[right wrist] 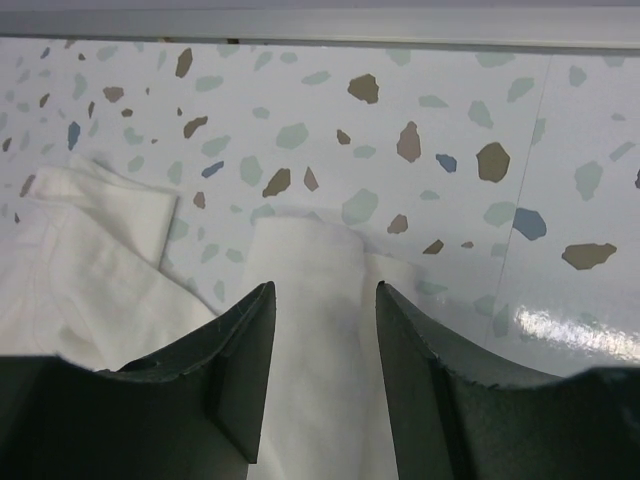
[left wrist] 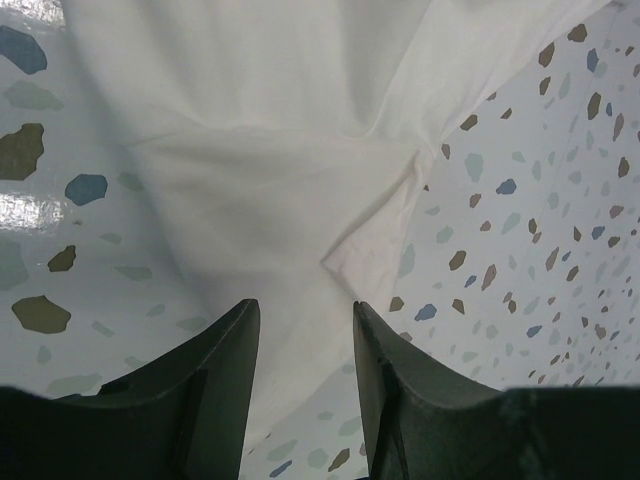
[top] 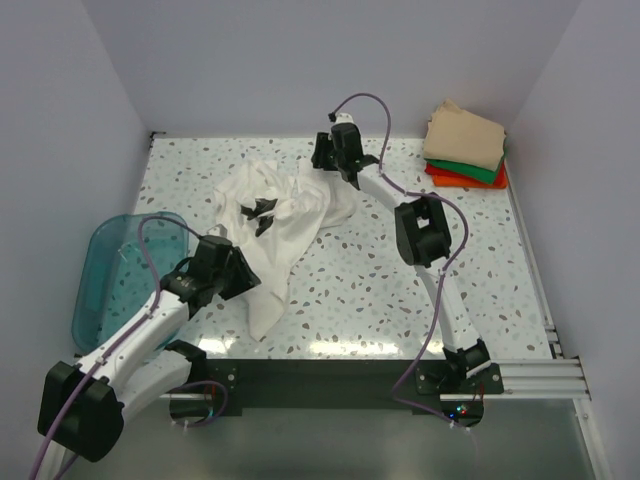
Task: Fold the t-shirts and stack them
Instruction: Flatten the tshirt out
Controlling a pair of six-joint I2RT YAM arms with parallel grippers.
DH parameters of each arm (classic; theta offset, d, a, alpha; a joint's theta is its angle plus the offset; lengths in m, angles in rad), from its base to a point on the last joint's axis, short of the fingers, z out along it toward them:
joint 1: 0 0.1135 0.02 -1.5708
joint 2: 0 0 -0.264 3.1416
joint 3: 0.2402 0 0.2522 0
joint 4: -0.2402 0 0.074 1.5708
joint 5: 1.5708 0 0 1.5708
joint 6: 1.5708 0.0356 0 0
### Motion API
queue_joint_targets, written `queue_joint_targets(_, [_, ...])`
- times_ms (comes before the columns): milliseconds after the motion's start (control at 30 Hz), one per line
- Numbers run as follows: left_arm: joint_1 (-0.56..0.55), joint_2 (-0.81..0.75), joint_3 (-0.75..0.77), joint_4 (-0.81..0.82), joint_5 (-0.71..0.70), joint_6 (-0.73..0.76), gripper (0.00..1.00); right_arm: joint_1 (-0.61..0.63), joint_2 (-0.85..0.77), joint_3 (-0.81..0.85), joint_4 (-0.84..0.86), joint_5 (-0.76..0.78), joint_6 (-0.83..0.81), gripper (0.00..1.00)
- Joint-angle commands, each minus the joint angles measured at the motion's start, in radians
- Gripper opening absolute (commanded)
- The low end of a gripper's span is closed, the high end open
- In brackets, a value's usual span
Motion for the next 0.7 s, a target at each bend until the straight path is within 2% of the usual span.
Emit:
queue_joint_targets(0, [-0.006, 0.005, -0.004, 0.021, 0.004, -0.012, 0.47, 0.007, -0.018, 0.085, 0.010, 0.018, -0.031, 0.49])
queue_joint_targets(500, [-0.005, 0.001, -0.015, 0.021, 0.007, -0.019, 0.48, 0.007, 0.023, 0.067, -0.003, -0.005, -0.008, 0.49])
queue_joint_targets(667, [-0.007, -0.015, -0.026, 0.018, 0.007, -0.035, 0.53, 0.008, 0.039, 0.070, -0.011, -0.014, 0.006, 0.49])
